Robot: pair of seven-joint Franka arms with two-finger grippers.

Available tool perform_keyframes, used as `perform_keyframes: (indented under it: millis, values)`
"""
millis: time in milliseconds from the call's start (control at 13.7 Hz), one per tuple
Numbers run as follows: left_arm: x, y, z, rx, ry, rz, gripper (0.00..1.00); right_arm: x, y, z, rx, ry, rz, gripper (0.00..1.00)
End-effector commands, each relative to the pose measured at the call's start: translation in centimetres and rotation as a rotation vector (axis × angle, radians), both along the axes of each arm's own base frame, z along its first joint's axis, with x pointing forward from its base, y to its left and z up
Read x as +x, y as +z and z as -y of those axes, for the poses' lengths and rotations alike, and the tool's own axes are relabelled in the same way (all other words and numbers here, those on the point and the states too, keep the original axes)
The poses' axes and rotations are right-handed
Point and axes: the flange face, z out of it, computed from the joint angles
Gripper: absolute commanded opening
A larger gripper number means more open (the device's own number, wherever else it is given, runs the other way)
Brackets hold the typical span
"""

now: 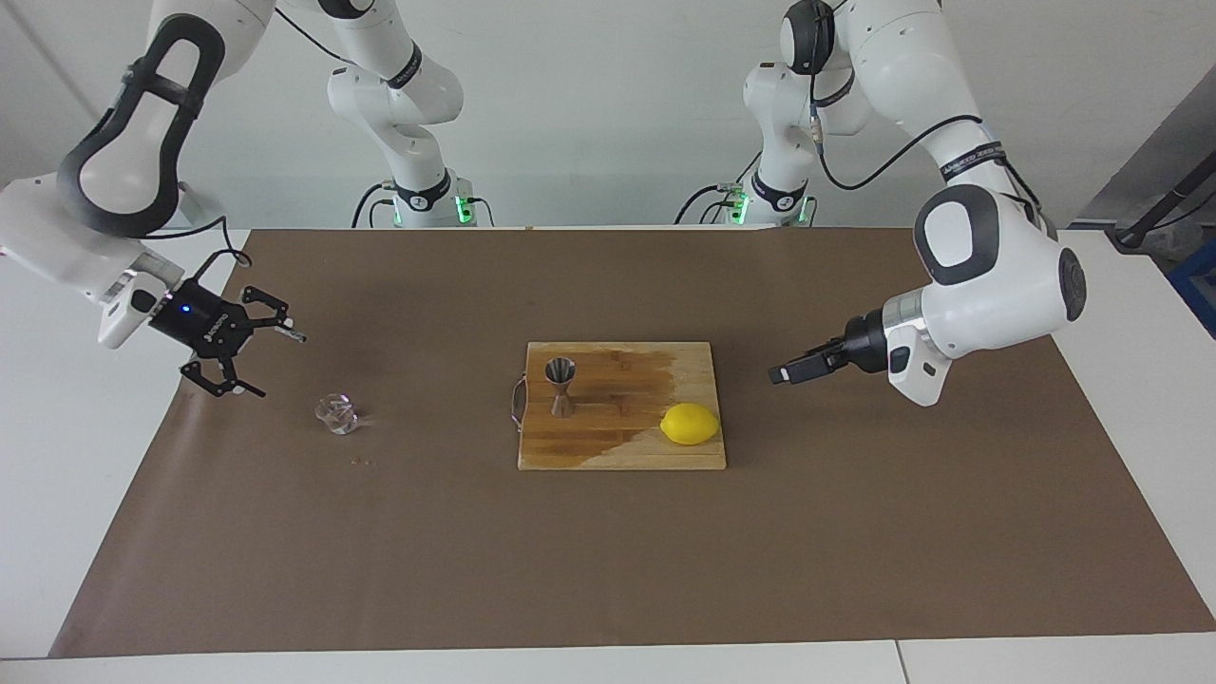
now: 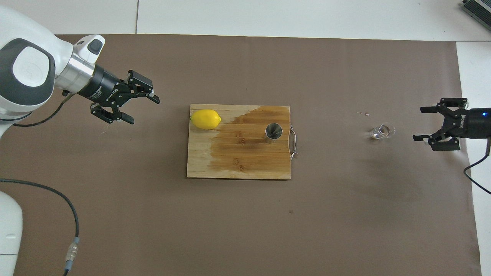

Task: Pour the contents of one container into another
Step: 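Withdraw the left gripper while the right gripper reaches the glass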

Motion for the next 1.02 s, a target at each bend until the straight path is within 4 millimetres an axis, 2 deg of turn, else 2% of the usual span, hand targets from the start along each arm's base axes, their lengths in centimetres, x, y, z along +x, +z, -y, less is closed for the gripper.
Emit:
perform_keyframes:
  millis: [0,73,219,365,584,949]
  values:
    - [-0.6,2.8,-1.5,0.100,-0.162,0.092,1.00,1.0,-4.6,1.7,0.094,0.061,0.050,1.00]
    - [-0.7,3.4,-1.9,0.137,-0.213,0.124,1.00,1.0,-6.3,1.7,0.127,0.097,0.070,1.00]
    - [-0.7,4.7,-1.9,0.202,-0.291,0.195,1.00,0.7,-7.1,1.9,0.124,0.126,0.085,1.00]
    - [-0.6,6.3,-1.4,0.266,-0.357,0.275,1.00,0.5,-9.8,2.2,0.137,0.170,0.125,1.00]
    - [-0.1,7.7,-2.3,0.312,-0.456,0.377,1.00,0.8,-10.5,2.1,0.176,0.134,0.141,1.00]
    - [-0.4,8.6,-1.8,0.323,-0.473,0.401,1.00,0.2,-12.4,1.5,0.204,0.105,0.122,1.00]
